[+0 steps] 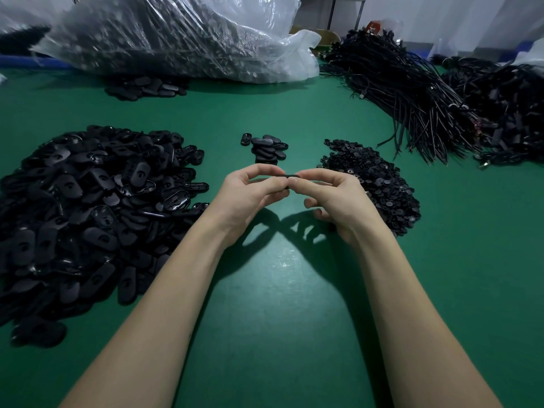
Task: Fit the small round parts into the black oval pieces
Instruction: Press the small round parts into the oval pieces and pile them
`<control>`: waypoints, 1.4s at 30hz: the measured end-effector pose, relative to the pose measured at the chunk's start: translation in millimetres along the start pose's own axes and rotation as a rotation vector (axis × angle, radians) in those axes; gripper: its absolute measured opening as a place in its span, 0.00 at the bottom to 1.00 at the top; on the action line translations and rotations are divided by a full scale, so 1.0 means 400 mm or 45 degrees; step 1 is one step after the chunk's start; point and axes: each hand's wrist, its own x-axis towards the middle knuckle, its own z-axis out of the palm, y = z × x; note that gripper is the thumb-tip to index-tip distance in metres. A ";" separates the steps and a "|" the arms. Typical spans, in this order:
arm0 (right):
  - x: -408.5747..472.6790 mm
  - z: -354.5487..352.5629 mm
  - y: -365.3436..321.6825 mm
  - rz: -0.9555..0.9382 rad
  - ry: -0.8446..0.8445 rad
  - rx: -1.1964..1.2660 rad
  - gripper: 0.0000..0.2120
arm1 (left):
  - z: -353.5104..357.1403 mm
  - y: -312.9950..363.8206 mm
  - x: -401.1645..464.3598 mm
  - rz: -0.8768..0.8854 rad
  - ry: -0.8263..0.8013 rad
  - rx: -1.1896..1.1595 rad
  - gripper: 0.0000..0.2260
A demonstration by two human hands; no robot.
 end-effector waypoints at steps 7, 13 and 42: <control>-0.004 -0.020 -0.015 -0.025 -0.133 0.030 0.04 | -0.001 -0.004 0.000 0.013 -0.025 -0.001 0.04; -0.005 -0.011 -0.020 -0.064 -0.116 0.023 0.04 | -0.011 -0.001 0.001 0.054 -0.031 0.108 0.05; 0.011 0.025 0.019 -0.125 -0.040 -0.114 0.02 | -0.029 -0.050 0.019 0.164 0.114 0.437 0.04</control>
